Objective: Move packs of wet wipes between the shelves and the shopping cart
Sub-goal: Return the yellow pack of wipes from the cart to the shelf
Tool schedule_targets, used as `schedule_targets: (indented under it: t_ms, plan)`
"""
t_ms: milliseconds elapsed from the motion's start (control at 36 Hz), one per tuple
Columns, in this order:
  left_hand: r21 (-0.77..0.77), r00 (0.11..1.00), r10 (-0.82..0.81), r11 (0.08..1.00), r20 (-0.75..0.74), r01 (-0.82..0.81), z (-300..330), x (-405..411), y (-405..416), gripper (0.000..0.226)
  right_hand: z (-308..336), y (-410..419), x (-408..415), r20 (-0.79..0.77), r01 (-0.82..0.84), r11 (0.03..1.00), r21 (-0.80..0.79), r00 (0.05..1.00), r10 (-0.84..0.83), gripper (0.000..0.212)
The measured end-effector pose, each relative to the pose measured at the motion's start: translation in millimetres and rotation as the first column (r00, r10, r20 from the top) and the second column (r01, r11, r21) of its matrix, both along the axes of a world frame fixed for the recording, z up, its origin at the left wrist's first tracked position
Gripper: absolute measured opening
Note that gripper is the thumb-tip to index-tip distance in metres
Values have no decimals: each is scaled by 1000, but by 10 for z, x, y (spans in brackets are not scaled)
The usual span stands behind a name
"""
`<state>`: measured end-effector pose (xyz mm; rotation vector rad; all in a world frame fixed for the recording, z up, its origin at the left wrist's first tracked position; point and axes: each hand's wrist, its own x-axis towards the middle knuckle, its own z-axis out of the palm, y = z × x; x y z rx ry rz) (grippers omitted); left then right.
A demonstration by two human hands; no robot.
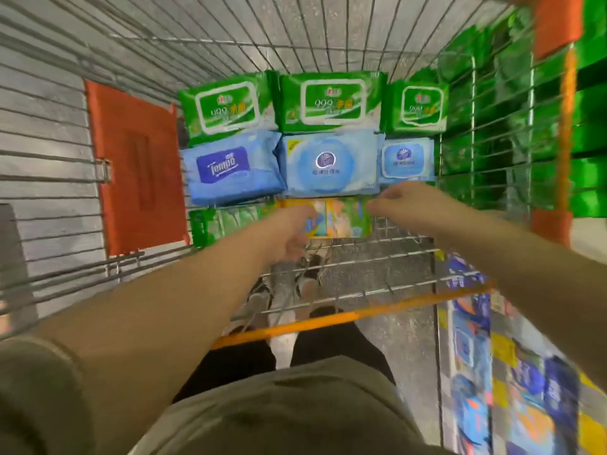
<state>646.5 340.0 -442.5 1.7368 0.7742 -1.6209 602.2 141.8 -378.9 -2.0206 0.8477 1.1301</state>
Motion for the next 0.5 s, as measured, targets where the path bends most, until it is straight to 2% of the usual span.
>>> schedule_targets:
  t_ms: [111, 222, 278, 333, 361, 444, 500]
  plan:
    - [62, 988, 128, 990, -82, -123, -395, -97, -55, 24, -592, 5, -8, -100, 132, 986, 101, 987, -122, 55]
    - [88, 952, 265, 963, -153, -254, -677, -105, -78, 22, -1028, -38, -21, -208, 294, 929, 227, 946, -248, 62]
    - [104, 927, 327, 944, -185, -312, -778, -63, -84, 18, -1188, -85, 10, -265, 343, 900, 268, 925, -273, 79]
    - [139, 898, 388, 920, -207, -365, -874, -18, -94, 30, -1351, -125, 7, -272, 382, 886, 264, 910, -311, 96]
    - [155, 880, 424, 904, -216, -398, -914, -8, -107, 39, -1444, -139, -7, -244, 414, 873, 258, 902, -356, 96]
    - [181, 797, 573, 819, -194, -545, -1007, -18, -168, 44, -1582, -108, -33, -102, 493, 835, 245, 870, -483, 61]
    - [173, 726, 673, 739, -140, -651, -1102, -70, -190, 57, -1627, -65, -60, -94, 548, 783, 294, 832, -547, 43]
